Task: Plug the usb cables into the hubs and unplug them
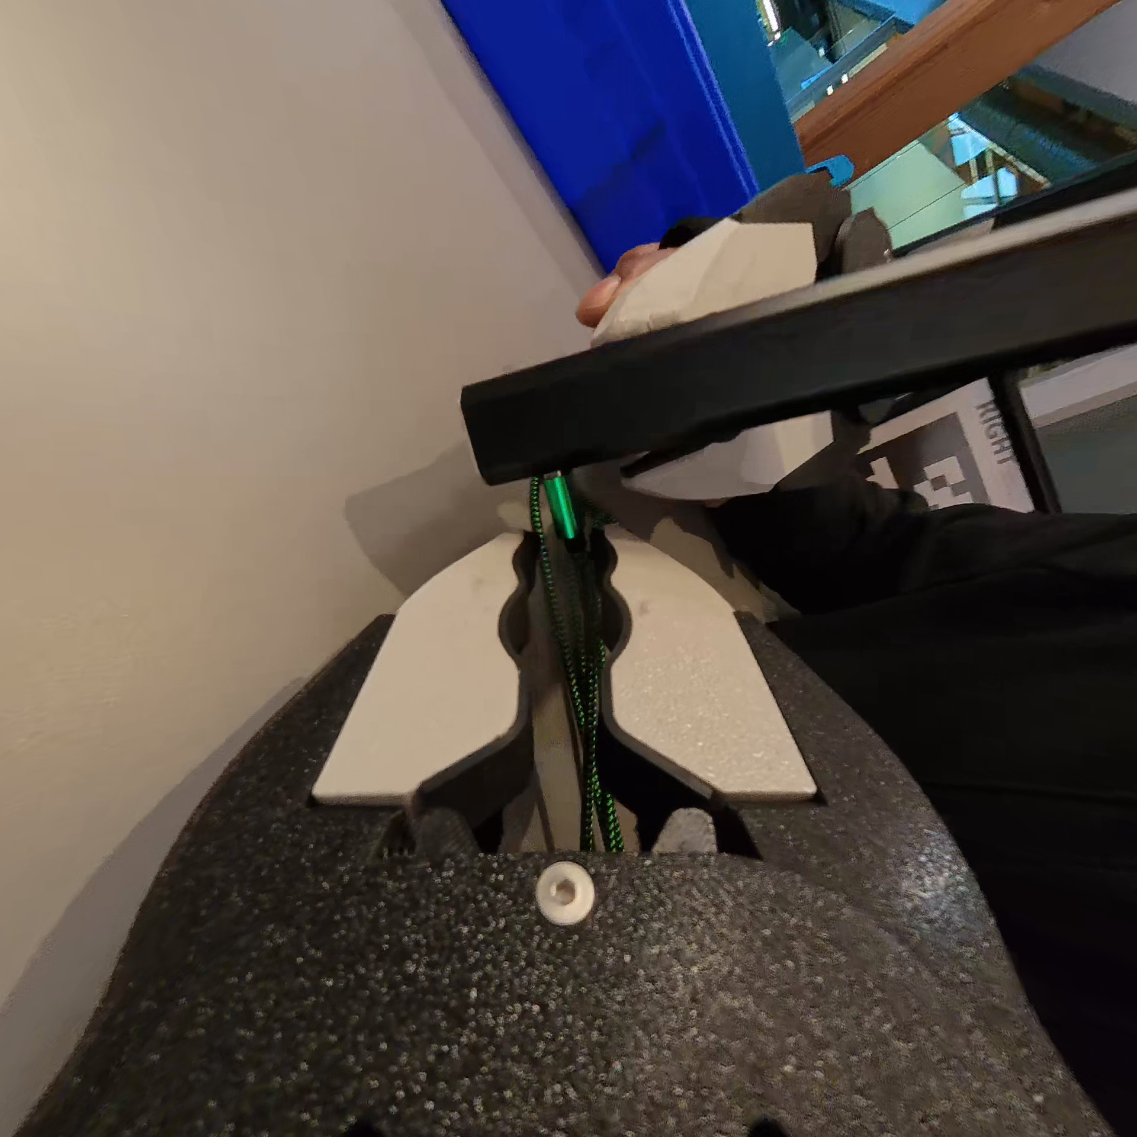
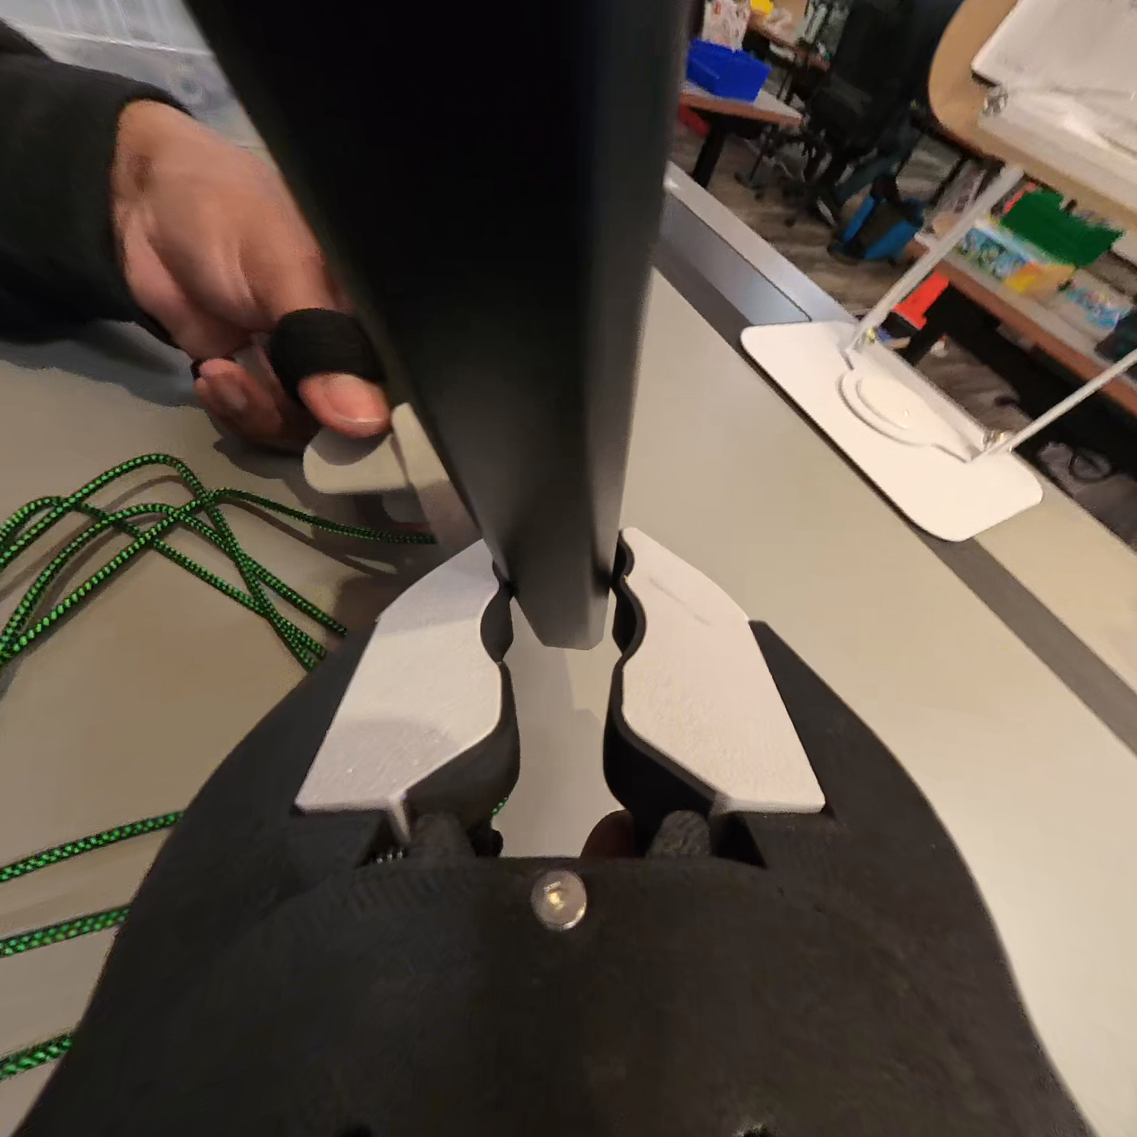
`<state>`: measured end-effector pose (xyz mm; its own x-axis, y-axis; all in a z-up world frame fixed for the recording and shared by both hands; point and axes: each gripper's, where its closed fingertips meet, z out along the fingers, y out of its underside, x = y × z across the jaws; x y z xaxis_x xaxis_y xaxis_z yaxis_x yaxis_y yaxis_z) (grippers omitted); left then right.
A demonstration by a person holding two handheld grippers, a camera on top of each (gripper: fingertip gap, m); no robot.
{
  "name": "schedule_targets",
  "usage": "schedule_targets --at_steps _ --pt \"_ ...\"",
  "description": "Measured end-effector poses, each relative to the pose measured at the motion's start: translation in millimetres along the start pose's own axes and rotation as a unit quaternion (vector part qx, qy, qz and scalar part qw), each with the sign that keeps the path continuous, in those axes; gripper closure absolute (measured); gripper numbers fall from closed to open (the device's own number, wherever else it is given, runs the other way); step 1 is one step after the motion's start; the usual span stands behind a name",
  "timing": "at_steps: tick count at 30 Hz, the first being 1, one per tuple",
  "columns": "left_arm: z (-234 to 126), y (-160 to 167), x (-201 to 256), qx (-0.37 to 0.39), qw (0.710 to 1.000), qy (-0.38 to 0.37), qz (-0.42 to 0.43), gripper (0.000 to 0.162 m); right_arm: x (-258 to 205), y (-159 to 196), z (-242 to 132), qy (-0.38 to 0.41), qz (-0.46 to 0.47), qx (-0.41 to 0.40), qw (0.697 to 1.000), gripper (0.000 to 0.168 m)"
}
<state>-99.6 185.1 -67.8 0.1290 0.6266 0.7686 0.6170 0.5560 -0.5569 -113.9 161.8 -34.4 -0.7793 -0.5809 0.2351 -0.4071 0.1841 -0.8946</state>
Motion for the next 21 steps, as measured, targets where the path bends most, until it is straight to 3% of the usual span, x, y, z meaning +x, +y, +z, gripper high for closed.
schedule_targets --at_steps 8,13,21 --pt "-19 -20 -12 0.034 0.989 -0.073 0.121 0.117 16 27 15 0.029 0.078 -0.082 0.993 0.14" --pt "-34 -41 -10 0.095 0.969 -0.11 0.198 0.112 12 33 19 0.025 0.071 -0.098 0.992 0.139" --pt "-49 -56 -1 0.167 0.947 -0.121 0.245 0.108 14 36 16 0.023 0.083 -0.101 0.991 0.139"
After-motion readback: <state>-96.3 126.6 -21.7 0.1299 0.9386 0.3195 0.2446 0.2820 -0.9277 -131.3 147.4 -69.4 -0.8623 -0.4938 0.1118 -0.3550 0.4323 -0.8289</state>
